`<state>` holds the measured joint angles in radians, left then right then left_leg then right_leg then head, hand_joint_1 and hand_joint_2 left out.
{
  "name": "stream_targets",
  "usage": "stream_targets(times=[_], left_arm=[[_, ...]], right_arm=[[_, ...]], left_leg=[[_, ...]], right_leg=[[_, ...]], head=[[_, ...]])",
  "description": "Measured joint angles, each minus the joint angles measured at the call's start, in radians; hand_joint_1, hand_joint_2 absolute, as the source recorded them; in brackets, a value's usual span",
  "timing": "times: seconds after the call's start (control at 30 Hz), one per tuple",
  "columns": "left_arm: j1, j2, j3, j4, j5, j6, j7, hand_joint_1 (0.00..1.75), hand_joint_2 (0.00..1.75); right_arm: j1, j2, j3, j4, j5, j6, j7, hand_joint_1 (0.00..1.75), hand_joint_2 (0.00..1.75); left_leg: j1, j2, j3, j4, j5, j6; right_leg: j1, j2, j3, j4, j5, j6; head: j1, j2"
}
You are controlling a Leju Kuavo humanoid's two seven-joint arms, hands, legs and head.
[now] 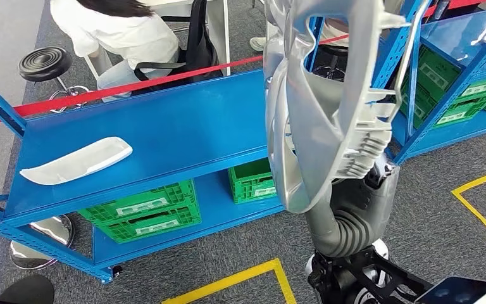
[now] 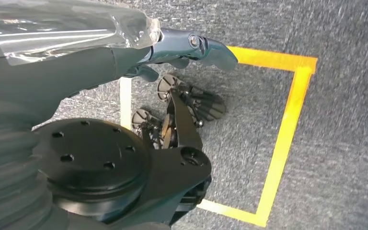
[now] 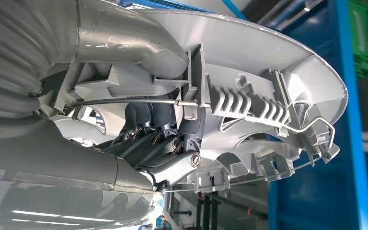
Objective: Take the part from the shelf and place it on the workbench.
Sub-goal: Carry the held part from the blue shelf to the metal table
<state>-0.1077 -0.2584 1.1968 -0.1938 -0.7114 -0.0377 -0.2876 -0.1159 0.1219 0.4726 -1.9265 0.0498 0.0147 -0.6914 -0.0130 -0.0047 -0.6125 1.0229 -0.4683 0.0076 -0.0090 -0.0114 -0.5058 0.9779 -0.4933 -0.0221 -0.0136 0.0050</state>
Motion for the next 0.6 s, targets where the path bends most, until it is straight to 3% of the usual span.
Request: stream_targets(times=[0.1, 0.13, 0.17, 0.2, 0.27, 0.33, 0.43, 0.5, 0.6], left_arm=[[0.000, 0.001, 0.000, 0.000, -0.003, -0.002, 0.000, 0.00, 1.75], [0.001, 0.002, 0.000, 0.000, -0.005, -0.003, 0.000, 0.00, 1.75], [0.001, 0.002, 0.000, 0.000, -0.007, -0.005, 0.000, 0.00, 1.75], [0.001, 0.003, 0.000, 0.000, -0.008, -0.006, 0.000, 0.00, 1.75], [0.000, 0.004, 0.000, 0.000, -0.009, -0.012, 0.000, 0.00, 1.75], [-0.002, 0.004, 0.000, 0.000, -0.008, -0.021, 0.000, 0.00, 1.75], [-0.002, 0.003, 0.000, 0.000, -0.009, -0.026, 0.001, 0.00, 1.75], [-0.001, 0.002, 0.000, 0.000, -0.010, -0.026, 0.001, 0.00, 1.75], [-0.001, 0.002, -0.001, 0.000, -0.017, -0.026, 0.001, 0.00, 1.75]], right_arm=[[0.004, -0.001, 0.000, 0.000, 0.005, -0.006, 0.000, 1.75, 1.75], [0.007, -0.001, 0.000, 0.000, 0.007, -0.011, 0.000, 1.75, 1.75], [0.010, -0.002, 0.000, 0.000, 0.008, -0.016, 0.000, 1.75, 1.75], [0.012, -0.003, 0.000, 0.000, 0.009, -0.021, 0.000, 1.75, 1.75], [0.016, -0.003, 0.000, -0.005, 0.010, -0.030, 0.000, 1.75, 1.75], [0.017, -0.004, 0.000, -0.013, 0.011, -0.037, 0.000, 1.75, 1.75], [0.019, -0.008, 0.001, -0.024, 0.018, -0.047, 0.000, 1.75, 1.75], [0.021, -0.015, 0.002, -0.034, 0.026, -0.056, -0.001, 1.75, 1.75], [0.027, -0.026, 0.002, -0.047, 0.033, -0.066, -0.001, 1.75, 1.75]], left_leg=[[0.012, 0.000, -0.061, 0.182, -0.130, -0.017], [0.016, 0.000, -0.072, 0.232, -0.149, -0.021], [0.019, 0.000, -0.064, 0.246, -0.145, -0.024], [0.022, 0.000, -0.035, 0.218, -0.124, -0.026], [0.025, 0.001, 0.068, 0.071, -0.077, -0.026], [0.023, -0.002, 0.139, -0.041, -0.062, -0.021], [0.019, -0.004, 0.134, -0.056, -0.056, -0.002], [0.022, 0.000, 0.116, -0.057, -0.041, 0.017], [0.019, 0.005, 0.083, -0.056, -0.014, 0.033]], right_leg=[[-0.004, -0.003, -0.033, 0.000, 0.027, -0.004], [-0.004, -0.003, -0.043, 0.001, 0.036, -0.003], [-0.005, -0.004, -0.053, 0.002, 0.043, 0.000], [-0.006, -0.004, -0.062, 0.004, 0.050, 0.003], [-0.008, -0.004, -0.078, 0.010, 0.061, 0.012], [-0.008, -0.004, -0.087, 0.015, 0.071, 0.024], [-0.009, -0.004, -0.093, 0.016, 0.085, 0.044], [-0.011, -0.002, -0.112, 0.051, 0.049, 0.054], [-0.011, 0.002, -0.174, 0.234, -0.084, 0.061]], head=[[-0.004, 0.000], [-0.004, 0.000], [-0.004, 0.000], [-0.004, 0.000], [-0.005, 0.000], [-0.004, 0.000], [-0.003, 0.000], [-0.001, 0.000], [0.001, 0.000]])
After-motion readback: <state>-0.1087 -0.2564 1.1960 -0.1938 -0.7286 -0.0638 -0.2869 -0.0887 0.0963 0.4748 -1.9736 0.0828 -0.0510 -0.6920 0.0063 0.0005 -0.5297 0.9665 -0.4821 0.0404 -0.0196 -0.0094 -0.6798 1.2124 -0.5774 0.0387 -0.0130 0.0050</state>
